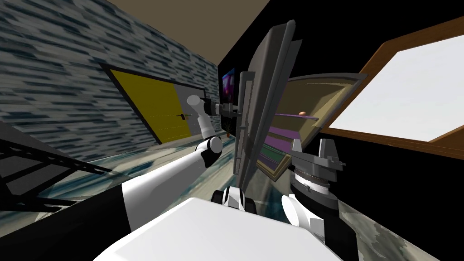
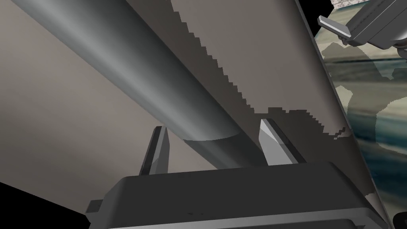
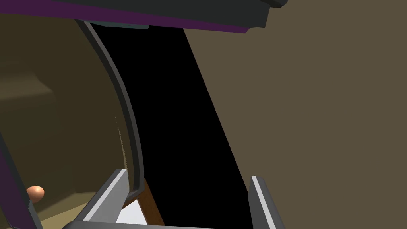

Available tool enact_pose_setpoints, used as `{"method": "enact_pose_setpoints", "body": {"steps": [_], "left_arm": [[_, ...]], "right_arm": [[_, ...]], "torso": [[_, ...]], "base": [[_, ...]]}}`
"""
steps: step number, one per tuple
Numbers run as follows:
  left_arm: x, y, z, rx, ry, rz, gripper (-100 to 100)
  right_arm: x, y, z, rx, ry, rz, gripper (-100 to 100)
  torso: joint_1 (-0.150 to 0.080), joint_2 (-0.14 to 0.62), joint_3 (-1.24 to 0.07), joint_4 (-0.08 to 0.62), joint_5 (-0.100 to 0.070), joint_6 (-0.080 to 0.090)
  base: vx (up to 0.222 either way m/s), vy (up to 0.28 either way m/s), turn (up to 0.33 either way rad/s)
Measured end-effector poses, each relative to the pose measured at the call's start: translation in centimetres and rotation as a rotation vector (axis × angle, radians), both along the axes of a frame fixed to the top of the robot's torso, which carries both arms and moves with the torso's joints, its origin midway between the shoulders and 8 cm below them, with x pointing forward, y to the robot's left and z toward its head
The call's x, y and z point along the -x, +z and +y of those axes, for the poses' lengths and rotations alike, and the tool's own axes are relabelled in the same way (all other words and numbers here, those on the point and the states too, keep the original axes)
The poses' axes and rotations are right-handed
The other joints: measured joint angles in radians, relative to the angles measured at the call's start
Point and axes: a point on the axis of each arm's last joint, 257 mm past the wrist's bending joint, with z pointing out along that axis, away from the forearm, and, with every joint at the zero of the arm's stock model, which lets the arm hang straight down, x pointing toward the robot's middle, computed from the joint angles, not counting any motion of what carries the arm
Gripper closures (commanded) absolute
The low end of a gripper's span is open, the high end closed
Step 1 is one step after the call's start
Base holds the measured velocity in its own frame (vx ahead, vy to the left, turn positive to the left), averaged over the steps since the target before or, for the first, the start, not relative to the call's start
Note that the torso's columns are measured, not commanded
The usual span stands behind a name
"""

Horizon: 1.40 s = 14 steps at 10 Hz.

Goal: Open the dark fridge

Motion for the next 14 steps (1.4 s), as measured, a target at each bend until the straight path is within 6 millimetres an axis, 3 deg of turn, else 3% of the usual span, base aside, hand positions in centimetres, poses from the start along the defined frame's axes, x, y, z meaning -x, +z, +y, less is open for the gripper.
{"method": "enact_pose_setpoints", "body": {"steps": [4,5,7,12,13,14], "left_arm": [[0.6,0.3,0.3,0.006,-0.043,-0.007,100],[0.8,0.4,0.5,0.009,-0.056,-0.009,-100],[1.4,1.7,0.3,0.008,-0.057,-0.011,-100],[3.0,5.3,-0.4,0.008,-0.059,-0.008,-100],[3.0,5.4,-0.4,0.008,-0.059,-0.005,0],[3.0,5.4,-0.4,0.009,-0.058,-0.005,0]], "right_arm": [[0.0,0.0,0.0,0.000,0.000,0.000,0],[0.0,0.0,0.0,0.000,0.000,0.000,0],[0.0,0.0,0.0,-0.001,0.000,0.000,0],[0.0,0.0,0.0,0.000,0.000,0.000,0],[0.0,0.0,0.0,-0.001,0.000,0.000,0],[0.0,0.0,0.0,-0.001,0.000,0.000,0]], "torso": [[0.002,0.004,0.004,0.000,0.001,-0.001],[0.003,0.005,0.005,0.001,0.001,0.000],[-0.008,0.011,0.009,0.002,-0.002,0.000],[0.005,0.011,0.010,0.003,0.002,-0.001],[0.003,0.012,0.010,0.003,0.001,-0.001],[0.003,0.011,0.010,0.002,0.001,-0.001]], "base": [[0.049,0.268,-0.181],[0.022,0.140,-0.048],[-0.005,-0.023,0.039],[-0.001,-0.006,-0.002],[0.000,0.000,0.000],[0.000,0.000,0.000]]}}
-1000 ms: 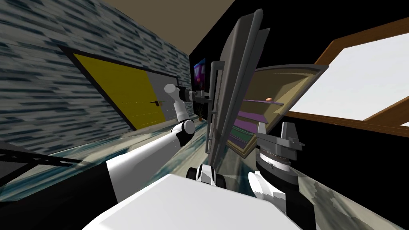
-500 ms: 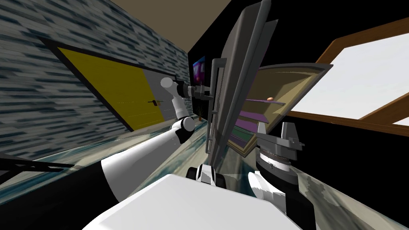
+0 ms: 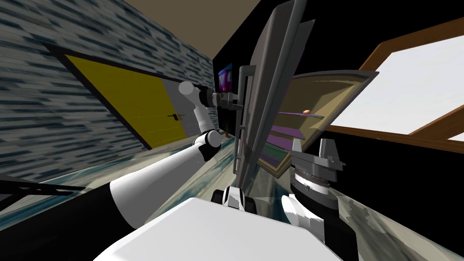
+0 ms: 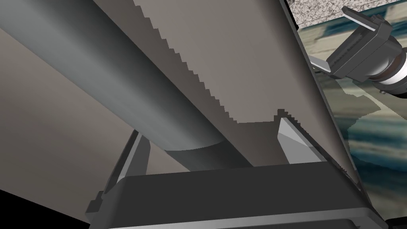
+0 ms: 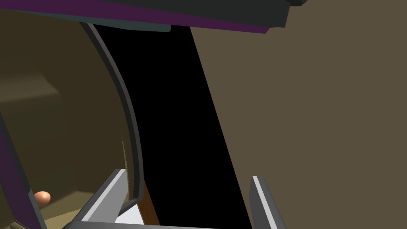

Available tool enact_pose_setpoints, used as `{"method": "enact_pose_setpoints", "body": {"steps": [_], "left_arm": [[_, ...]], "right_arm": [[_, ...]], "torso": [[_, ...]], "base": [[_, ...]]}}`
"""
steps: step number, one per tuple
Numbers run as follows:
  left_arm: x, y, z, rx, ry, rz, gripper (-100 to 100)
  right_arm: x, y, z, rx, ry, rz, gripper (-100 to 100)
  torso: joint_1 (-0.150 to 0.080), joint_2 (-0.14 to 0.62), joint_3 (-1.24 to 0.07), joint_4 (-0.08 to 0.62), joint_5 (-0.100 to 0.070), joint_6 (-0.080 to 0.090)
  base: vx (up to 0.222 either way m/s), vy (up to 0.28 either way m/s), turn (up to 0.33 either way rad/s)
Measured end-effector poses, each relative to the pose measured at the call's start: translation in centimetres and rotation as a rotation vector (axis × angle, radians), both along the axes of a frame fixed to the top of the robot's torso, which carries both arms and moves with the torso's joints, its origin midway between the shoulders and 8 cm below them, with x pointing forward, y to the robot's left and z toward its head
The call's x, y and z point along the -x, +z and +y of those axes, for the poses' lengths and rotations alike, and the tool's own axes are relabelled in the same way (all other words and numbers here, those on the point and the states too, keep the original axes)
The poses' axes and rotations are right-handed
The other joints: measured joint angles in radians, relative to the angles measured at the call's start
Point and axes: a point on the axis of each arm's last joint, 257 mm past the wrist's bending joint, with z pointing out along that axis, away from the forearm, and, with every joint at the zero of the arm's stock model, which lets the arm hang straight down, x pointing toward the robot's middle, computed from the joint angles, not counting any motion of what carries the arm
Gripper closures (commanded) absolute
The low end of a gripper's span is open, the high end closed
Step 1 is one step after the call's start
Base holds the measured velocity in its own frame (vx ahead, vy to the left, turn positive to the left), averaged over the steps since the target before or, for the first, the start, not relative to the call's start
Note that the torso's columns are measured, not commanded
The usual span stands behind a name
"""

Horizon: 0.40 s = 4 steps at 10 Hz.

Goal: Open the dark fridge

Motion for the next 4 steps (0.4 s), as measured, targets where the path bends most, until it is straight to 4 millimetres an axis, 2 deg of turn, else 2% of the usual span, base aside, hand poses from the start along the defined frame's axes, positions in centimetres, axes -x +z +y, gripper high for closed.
{"method": "enact_pose_setpoints", "body": {"steps": [4], "left_arm": [[-0.08,-0.04,0.04,0.001,0.002,0.002,0]], "right_arm": [[0.00,0.00,0.00,0.000,0.000,0.000,0]], "torso": [[0.000,-0.001,0.000,0.000,0.000,0.000]], "base": [[0.000,0.000,0.000]]}}
